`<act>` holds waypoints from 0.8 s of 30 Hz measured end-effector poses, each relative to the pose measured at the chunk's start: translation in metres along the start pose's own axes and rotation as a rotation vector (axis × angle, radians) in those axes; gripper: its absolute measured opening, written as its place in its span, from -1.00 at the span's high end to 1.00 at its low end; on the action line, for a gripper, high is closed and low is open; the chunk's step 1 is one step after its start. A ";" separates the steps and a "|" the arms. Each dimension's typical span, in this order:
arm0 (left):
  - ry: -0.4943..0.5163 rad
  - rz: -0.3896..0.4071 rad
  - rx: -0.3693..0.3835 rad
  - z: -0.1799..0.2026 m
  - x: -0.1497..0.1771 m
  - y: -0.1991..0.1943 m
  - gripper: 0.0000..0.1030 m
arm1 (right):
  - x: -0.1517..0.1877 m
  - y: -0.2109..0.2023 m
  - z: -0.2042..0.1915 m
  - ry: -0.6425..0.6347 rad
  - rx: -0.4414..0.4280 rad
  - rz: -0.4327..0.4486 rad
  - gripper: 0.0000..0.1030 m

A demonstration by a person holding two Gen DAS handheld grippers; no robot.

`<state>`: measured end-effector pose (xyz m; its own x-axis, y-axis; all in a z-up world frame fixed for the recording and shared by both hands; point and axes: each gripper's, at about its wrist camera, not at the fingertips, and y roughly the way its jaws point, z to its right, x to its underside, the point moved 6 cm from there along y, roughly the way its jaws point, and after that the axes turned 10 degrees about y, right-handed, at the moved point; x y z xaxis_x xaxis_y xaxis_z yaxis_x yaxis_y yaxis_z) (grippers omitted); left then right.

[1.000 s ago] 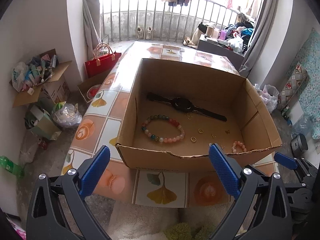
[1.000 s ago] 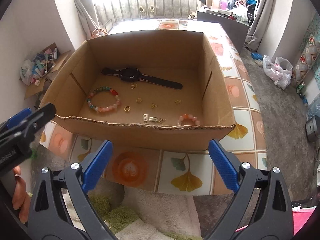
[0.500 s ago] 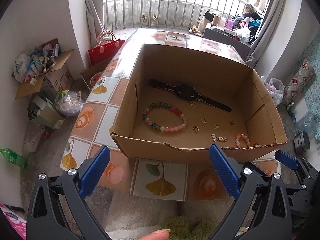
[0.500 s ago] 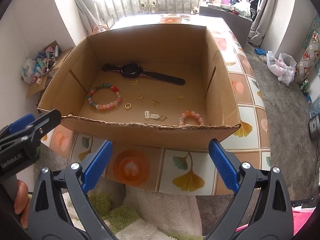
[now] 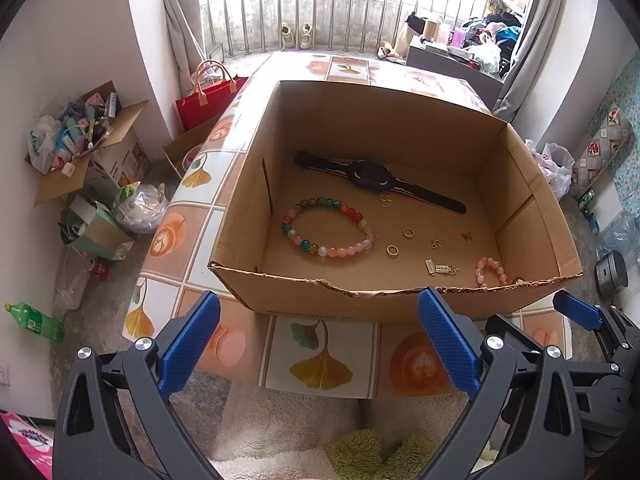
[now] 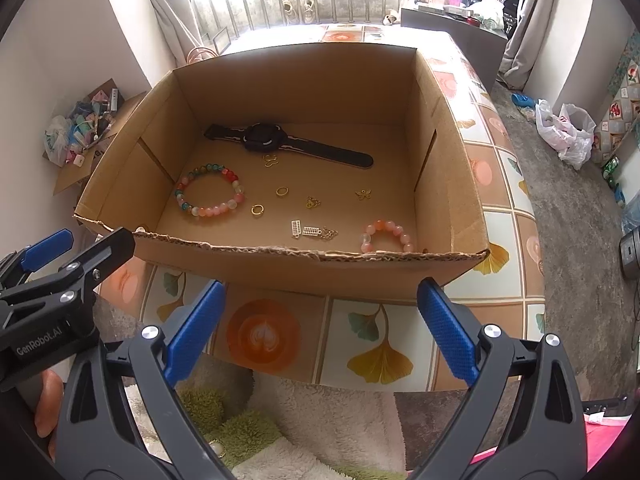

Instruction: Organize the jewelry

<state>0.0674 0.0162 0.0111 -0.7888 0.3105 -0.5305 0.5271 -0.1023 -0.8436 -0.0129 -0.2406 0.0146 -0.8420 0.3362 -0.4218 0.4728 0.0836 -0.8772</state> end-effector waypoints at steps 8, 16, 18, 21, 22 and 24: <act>-0.002 0.001 0.000 -0.001 0.000 0.000 -0.87 | 0.001 0.001 0.000 -0.002 0.000 -0.001 -0.80; -0.005 -0.002 0.006 -0.002 0.001 -0.001 -0.87 | 0.002 0.000 -0.001 -0.008 0.003 -0.001 -0.80; -0.006 -0.003 0.008 -0.001 0.001 -0.001 -0.87 | 0.002 0.000 -0.001 -0.007 0.003 -0.001 -0.80; -0.003 -0.005 0.010 0.000 0.001 -0.001 -0.87 | 0.002 0.000 -0.001 -0.008 0.003 -0.003 -0.80; -0.002 -0.006 0.011 0.000 0.001 0.000 -0.87 | 0.002 0.000 -0.001 -0.008 0.002 -0.005 -0.80; -0.003 -0.006 0.013 0.000 0.002 0.000 -0.87 | 0.004 0.000 -0.002 -0.007 0.001 -0.006 -0.80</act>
<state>0.0657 0.0164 0.0099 -0.7928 0.3086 -0.5256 0.5183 -0.1123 -0.8478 -0.0158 -0.2377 0.0136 -0.8467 0.3288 -0.4183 0.4675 0.0842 -0.8800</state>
